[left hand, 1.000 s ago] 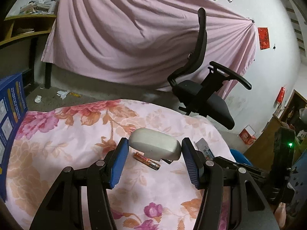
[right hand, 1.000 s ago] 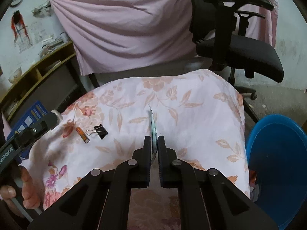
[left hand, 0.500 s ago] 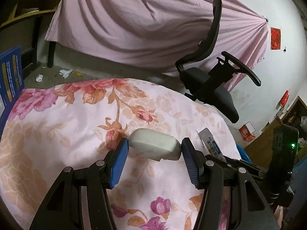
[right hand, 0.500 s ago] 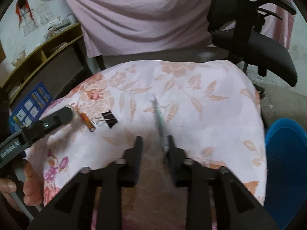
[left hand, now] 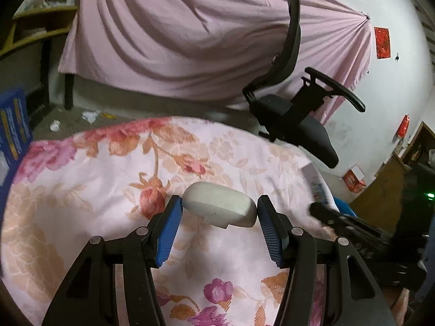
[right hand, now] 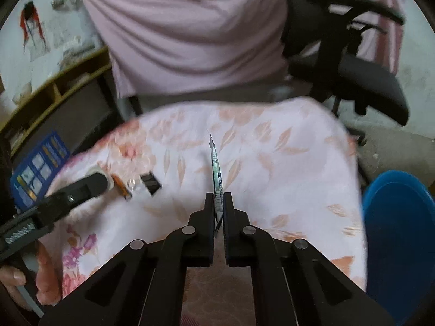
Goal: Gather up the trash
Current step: 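Hold the earbud case in the left tool while the right tool grasps a thin silver strip, then carry the earbud case and silver strip over the blue bucket and open both tools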
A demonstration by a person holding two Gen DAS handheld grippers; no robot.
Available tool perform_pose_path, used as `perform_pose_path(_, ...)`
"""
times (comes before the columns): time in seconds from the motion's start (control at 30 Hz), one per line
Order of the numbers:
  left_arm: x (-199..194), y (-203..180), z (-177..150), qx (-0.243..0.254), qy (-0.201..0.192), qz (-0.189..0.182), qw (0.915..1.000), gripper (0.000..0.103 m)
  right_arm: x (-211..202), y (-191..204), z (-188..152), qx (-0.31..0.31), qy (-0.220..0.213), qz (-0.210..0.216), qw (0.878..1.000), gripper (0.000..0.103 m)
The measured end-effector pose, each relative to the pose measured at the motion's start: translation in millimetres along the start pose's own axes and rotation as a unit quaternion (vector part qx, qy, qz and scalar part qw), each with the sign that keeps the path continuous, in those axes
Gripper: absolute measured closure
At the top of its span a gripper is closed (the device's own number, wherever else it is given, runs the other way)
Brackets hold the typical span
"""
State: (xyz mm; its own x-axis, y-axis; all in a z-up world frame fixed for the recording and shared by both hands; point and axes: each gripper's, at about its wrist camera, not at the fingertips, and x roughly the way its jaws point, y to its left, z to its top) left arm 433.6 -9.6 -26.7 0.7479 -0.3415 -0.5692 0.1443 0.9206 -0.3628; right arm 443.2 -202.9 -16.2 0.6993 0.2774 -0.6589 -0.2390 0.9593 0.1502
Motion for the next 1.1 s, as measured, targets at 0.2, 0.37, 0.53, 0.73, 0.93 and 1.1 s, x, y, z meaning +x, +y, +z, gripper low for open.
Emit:
perform_pose_path(0.2, -24.2, -20.7, -5.2, 0.031, -0.076, 0.01, 0.9966, 0.052, -47.2, -8.1, -6.3, 0.022, -0.123, 0.007, 0.992, 0.1)
perform_pose_path(0.37, -48.0, -49.7, -6.3, 0.074, -0.15, 0.025, 0.9856, 0.052, -92.7, -15.9, -3.0, 0.039, -0.227, 0.01, 0.973, 0.099)
perform_pose_path(0.53, -72.1, -74.7, -7.4, 0.087, -0.197, 0.014, 0.9765, 0.052, -127.7, -23.5, 8.8, 0.043, -0.281, 0.003, 0.959, 0.099)
perform_pose_path(0.73, -81.4, -108.6, -2.5, 0.104, -0.218, -0.01, 0.9704, 0.052, -162.7, -38.7, 7.6, 0.022, -0.311, -0.025, 0.95, 0.099)
perform_pose_path(0.93, -80.2, -155.1, 4.0, 0.121, -0.236, -0.049, 0.963, 0.052, -192.0, -64.0, 0.5, 0.021, -0.338, -0.059, 0.939, 0.099)
perform_pose_path(1.1, -66.3, -201.5, 2.9, 0.133, -0.224, -0.086, 0.9617, 0.052, -207.3, -92.9, -4.5, 0.043, -0.342, -0.076, 0.936, 0.099)
